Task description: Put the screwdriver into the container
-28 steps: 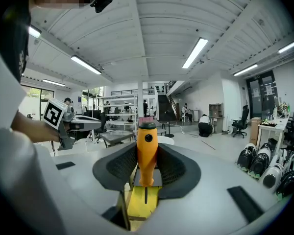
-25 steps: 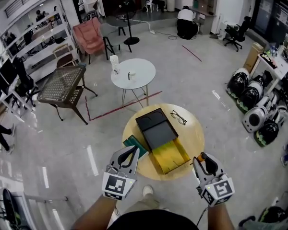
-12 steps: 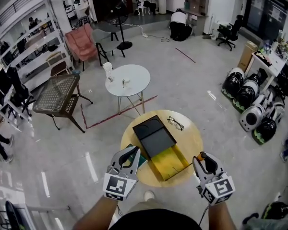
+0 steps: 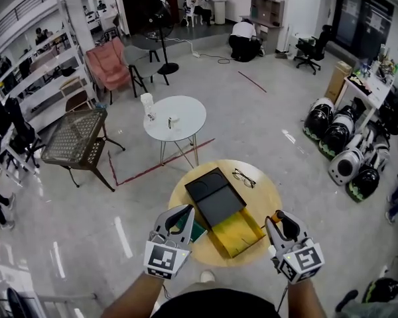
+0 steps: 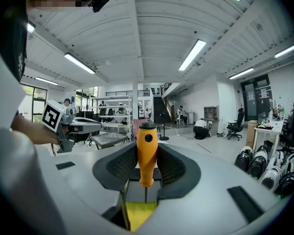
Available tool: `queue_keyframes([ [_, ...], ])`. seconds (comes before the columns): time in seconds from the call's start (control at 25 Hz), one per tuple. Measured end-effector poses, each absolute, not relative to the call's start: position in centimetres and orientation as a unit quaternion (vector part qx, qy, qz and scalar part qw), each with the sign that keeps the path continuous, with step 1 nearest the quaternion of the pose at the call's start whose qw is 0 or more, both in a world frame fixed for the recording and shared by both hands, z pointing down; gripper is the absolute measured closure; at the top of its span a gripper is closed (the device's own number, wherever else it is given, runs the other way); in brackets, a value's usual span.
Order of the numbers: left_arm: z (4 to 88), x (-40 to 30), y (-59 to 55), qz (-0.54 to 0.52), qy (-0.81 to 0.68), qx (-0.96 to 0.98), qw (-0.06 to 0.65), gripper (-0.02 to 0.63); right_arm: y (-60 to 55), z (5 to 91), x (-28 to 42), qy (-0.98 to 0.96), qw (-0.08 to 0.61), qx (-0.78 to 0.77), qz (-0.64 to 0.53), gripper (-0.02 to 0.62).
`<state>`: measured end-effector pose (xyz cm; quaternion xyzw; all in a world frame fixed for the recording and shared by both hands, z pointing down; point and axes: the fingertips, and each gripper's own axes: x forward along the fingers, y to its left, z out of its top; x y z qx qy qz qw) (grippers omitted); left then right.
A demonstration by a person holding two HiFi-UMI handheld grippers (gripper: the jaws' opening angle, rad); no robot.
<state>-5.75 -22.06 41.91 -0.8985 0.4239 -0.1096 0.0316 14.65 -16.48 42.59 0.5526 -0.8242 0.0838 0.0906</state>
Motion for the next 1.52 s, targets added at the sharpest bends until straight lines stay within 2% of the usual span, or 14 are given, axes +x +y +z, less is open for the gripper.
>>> queue_keyframes([
  [0.44,43.2,-7.8,-23.5,-0.094,0.418,-0.904,0.013,0.589,-17.5,42.4,11.7,-0.827,0.115,0.544,0.077,0.457],
  [0.84,43.8,-6.4,-23.7,-0.086,0.412,-0.907,0.010,0.589,-17.1,43.9,11.9,-0.833,0.132,0.530,0.089,0.457],
  [1.52,45.4,-4.7,-29.7,-0.115,0.468,-0.876,0.004,0.589,-24.8,48.4,13.2,-0.873,0.147,0.449,0.123,0.457],
])
